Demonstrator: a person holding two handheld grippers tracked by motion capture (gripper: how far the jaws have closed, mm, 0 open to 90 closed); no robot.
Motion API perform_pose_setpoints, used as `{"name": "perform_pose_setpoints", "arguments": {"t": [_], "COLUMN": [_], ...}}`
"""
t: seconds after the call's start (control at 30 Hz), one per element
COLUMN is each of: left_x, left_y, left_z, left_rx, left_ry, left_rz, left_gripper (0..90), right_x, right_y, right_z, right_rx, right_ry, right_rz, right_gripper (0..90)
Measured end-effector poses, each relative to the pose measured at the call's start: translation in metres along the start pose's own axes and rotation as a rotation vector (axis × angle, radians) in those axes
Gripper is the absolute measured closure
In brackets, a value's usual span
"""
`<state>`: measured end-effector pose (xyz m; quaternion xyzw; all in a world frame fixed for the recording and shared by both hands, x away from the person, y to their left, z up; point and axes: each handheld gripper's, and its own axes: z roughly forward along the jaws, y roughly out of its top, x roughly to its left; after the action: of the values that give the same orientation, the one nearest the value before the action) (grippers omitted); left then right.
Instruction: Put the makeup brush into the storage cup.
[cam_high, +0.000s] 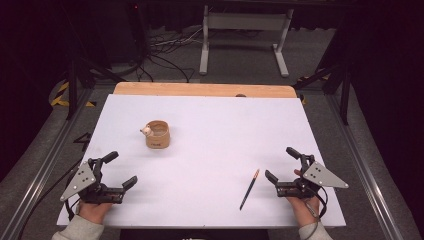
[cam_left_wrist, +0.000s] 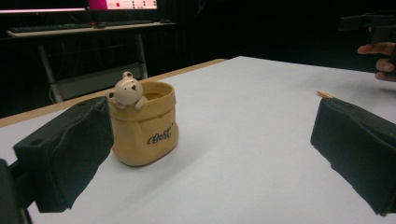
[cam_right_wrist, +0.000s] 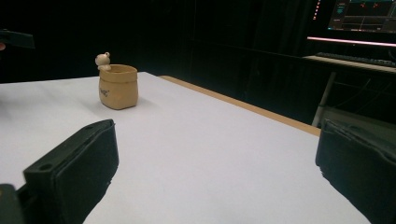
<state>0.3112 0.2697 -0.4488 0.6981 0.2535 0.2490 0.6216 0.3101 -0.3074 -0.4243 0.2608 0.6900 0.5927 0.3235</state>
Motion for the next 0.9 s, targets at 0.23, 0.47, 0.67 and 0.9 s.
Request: {"name": "perform_pose_setpoints", "arguments": {"t": [0.23,0.47,0.67,0.9], "left_x": [-0.001,-0.002,-0.002,-0.001], "left_y": [0.001,0.002,0.002,0.001], "left_z": [0.000,0.000,-0.001,0.001], "left_rx": [0.001,0.003,0.004,0.013], "left_ry": [-0.001,0.003,0.004,0.002], "left_rz": [0.005,0.007,0.005,0.008], "left_gripper": [0.0,0.0,0.0,0.0], "right_x": [0.003,0.006,0.005,0.001], "right_y": [0.005,0.007,0.011,0.023], "right_z": [-0.002,0.000,-0.002,-0.002], "right_rx": [0.003,0.020,0.054,0.152], "right_ry": [0.020,0.039,0.059,0.079], "right_rz": [-0.015,-0.034,-0.003,0.050], "right_gripper": [0.0,0.0,0.0,2.2]}}
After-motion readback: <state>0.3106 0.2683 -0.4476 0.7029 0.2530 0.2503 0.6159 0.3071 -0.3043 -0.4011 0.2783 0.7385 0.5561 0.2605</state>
